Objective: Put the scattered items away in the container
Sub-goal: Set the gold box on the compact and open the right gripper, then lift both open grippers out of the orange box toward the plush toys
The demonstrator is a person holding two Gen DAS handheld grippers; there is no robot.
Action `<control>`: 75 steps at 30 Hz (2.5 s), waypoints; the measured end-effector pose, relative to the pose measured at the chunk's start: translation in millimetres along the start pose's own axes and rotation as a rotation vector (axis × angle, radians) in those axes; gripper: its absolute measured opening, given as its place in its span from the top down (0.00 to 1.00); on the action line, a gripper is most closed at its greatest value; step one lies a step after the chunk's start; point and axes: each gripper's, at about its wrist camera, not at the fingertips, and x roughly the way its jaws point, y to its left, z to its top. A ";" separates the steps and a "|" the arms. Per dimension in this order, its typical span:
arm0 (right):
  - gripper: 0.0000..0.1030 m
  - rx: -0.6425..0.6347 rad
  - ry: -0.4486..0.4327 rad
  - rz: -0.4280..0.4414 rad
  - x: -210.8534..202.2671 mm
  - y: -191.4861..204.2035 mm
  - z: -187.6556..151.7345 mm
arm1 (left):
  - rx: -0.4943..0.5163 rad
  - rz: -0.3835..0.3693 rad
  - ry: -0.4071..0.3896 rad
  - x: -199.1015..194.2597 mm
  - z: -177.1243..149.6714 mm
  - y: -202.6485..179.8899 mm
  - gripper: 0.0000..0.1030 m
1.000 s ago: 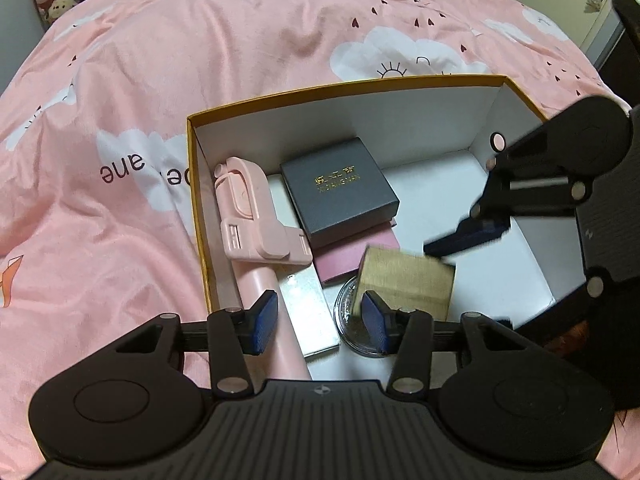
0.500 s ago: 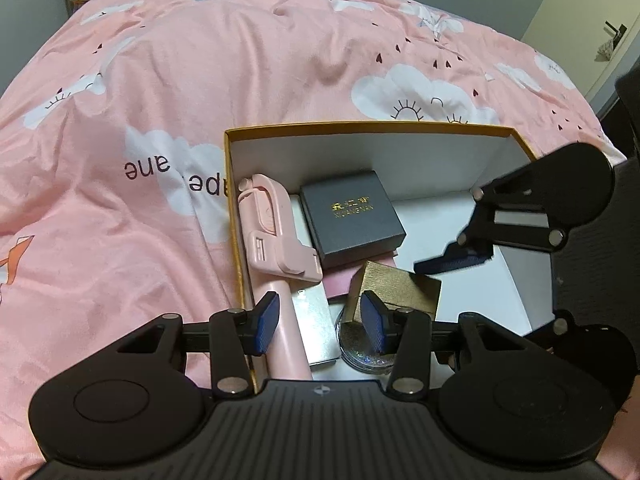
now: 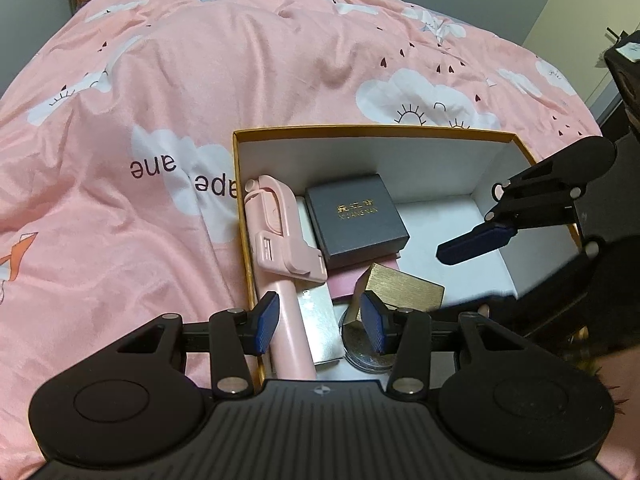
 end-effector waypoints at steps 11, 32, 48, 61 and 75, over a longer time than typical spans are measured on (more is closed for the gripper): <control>0.51 0.033 0.036 0.048 31.6 4.5 -14.0 | 0.009 0.002 0.005 1.6 0.4 -0.8 0.49; 0.52 -0.090 0.151 -0.031 30.9 10.2 -10.6 | 0.009 -0.006 0.002 -1.0 -0.1 0.1 0.49; 0.55 0.064 0.090 0.044 41.6 8.6 -7.8 | 0.015 -0.005 0.006 -0.6 0.4 -2.8 0.49; 0.53 0.060 0.071 -0.022 26.6 13.3 -16.6 | 0.040 0.001 0.007 -9.1 -6.6 -10.5 0.48; 0.49 0.101 -0.107 -0.157 -41.0 49.2 -43.4 | 0.039 -0.002 -0.062 -71.0 -36.3 -25.2 0.47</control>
